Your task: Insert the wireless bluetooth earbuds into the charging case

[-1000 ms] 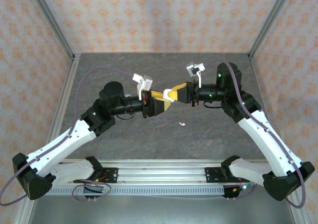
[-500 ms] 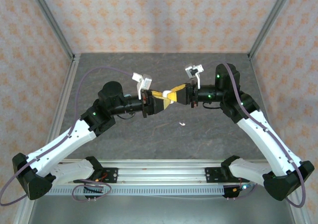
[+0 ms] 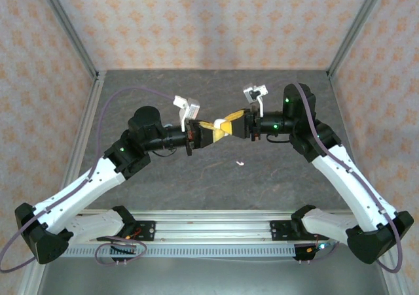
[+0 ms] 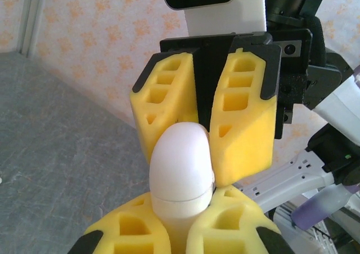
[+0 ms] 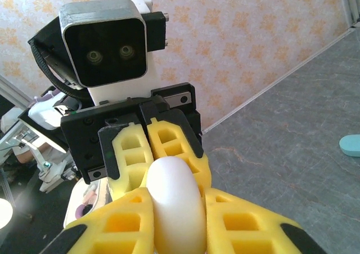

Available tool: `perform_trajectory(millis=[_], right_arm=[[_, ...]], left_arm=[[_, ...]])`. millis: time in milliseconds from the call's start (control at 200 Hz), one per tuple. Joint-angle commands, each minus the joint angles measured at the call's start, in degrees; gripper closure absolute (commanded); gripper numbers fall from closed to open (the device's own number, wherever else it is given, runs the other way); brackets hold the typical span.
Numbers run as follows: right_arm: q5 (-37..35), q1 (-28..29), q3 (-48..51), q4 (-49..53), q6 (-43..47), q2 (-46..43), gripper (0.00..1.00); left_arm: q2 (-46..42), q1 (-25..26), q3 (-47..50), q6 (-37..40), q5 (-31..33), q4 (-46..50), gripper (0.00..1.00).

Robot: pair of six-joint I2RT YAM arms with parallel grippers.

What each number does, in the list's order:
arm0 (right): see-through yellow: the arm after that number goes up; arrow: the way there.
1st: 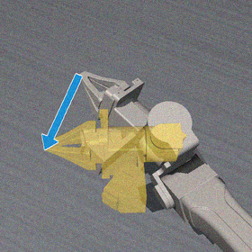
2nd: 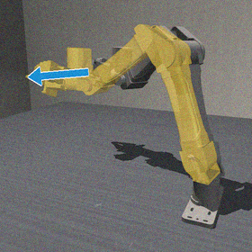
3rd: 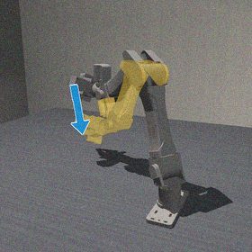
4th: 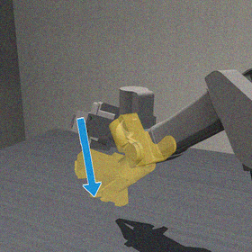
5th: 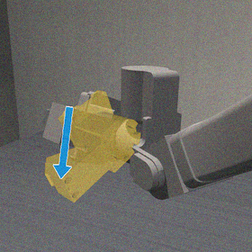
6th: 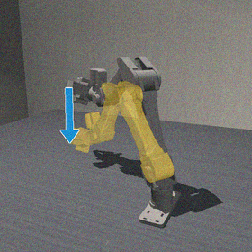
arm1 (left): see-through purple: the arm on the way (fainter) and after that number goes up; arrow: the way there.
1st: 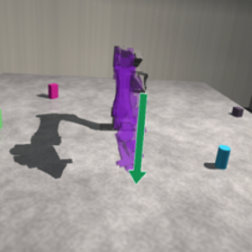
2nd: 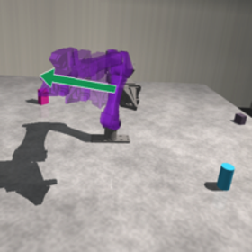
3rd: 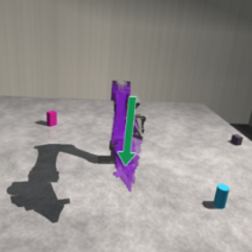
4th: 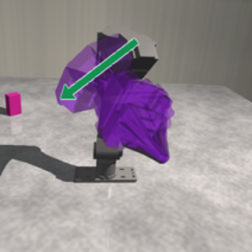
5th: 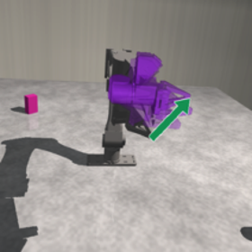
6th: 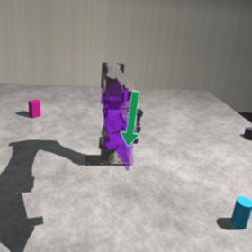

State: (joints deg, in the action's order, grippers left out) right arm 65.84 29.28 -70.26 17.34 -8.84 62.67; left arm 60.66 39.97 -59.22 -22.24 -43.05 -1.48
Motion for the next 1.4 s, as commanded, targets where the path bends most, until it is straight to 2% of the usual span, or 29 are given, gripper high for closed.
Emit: perform_trajectory(millis=[0,165,415,590,801,881,1006,1101,1191,1396], right_arm=[[-1.2,0.1,-1.3,2.2,1.0,1.2,0.72],[-1.4,-0.4,-2.9,4.9,0.6,4.0,0.66],[-4.1,-1.0,-2.8,6.8,0.6,4.8,0.62],[-5.8,-1.3,-3.4,8.8,0.7,4.7,0.60],[-7.7,-1.4,-4.7,10.4,-2.2,3.1,0.50],[-11.0,-1.4,-5.8,14.5,-2.2,2.9,0.49],[-21.9,-1.7,-6.3,22.9,-3.7,3.5,0.45],[-29.8,-1.8,-3.1,25.7,-8.1,3.6,0.45],[-34.5,-1.9,3.1,24.5,-15.1,3.1,0.46],[-33.3,-1.8,19.3,13.2,-29.5,2.4,0.57]], left_arm=[[-1.1,-0.2,-1.3,5.2,0.1,3.4,1.00],[-1.5,-0.1,-1.4,8.2,-1.1,6.2,1.00],[-4.0,-0.1,0.9,10.7,2.1,6.7,1.00],[-6.1,-0.1,2.8,12.7,5.7,7.0,1.00],[-8.6,-0.1,6.1,15.3,12.2,9.3,1.00],[-9.5,-0.1,7.5,15.8,14.2,9.7,1.00],[-10.9,-0.1,9.6,15.9,16.3,10.4,1.00],[-11.7,-0.2,10.9,15.8,17.1,10.7,1.00],[-12.2,-0.1,12.0,15.5,17.5,10.7,1.00],[-12.6,-0.1,13.3,15.3,17.8,10.9,1.00]])
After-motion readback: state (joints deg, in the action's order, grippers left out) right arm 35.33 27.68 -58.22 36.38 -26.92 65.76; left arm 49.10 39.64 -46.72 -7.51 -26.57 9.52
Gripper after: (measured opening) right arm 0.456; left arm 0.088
